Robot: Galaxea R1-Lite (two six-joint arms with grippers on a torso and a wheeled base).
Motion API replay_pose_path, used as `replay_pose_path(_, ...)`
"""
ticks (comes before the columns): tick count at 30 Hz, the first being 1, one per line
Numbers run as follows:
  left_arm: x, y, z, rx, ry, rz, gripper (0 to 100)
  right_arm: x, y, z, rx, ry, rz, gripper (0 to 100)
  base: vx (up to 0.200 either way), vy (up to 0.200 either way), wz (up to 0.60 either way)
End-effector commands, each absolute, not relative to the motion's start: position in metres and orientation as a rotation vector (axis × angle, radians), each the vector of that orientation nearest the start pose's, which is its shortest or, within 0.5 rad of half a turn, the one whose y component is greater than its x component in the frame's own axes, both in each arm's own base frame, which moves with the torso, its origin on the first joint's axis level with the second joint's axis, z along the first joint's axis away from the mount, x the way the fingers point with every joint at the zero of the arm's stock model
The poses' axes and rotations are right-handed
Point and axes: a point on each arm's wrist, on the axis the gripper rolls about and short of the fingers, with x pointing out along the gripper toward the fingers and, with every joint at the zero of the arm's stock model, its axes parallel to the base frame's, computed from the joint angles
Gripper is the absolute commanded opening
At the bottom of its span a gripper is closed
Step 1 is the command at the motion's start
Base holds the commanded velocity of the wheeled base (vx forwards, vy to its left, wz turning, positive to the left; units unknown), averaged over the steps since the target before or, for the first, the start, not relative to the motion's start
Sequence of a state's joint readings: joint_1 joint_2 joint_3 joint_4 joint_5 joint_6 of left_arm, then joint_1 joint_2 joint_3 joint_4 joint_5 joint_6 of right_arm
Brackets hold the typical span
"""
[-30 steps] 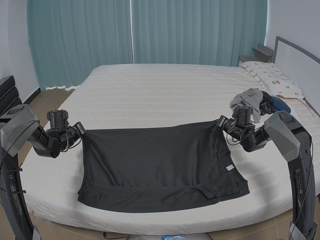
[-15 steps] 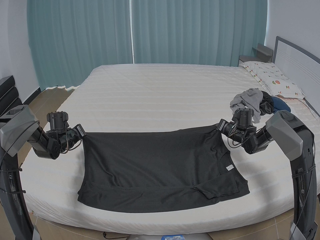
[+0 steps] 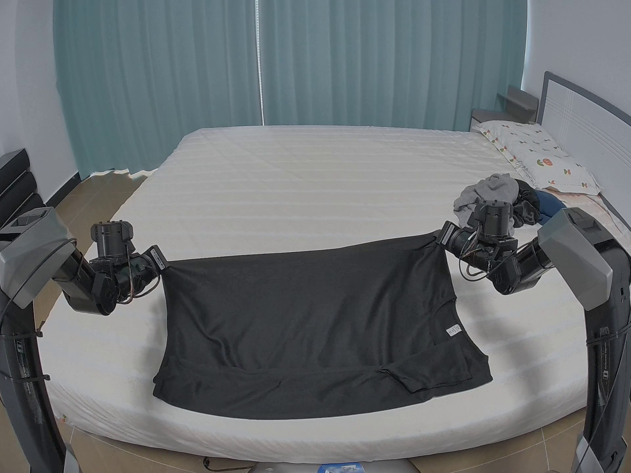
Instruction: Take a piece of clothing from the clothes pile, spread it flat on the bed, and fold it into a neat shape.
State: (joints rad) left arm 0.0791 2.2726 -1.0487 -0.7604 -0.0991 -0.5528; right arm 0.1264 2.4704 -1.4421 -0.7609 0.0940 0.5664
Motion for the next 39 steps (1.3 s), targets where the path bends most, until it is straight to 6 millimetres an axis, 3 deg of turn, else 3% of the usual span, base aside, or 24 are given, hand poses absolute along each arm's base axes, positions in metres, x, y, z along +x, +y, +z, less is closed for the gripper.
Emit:
replay_pose_path(1, 0.415, 0.029, 0.044, -0.584, 0.460, 0.107, 0, 0.484, 0.060, 0.049, 0.557, 0.321, 0.129, 0, 0.000, 0.000, 0.00)
replay_pose_path(20, 0.415, 0.033, 0.046, -0.576, 0.409, 0.109, 0, 0.478, 0.064, 0.042, 0.555, 0.359, 0.136, 0, 0.000, 0.000, 0.00)
replay_pose_path(39, 0.380, 0.031, 0.048, -0.532, 0.481, 0.111, 0, 0.432, 0.050, 0.045, 0.580, 0.509, 0.227, 0, 0.000, 0.000, 0.00)
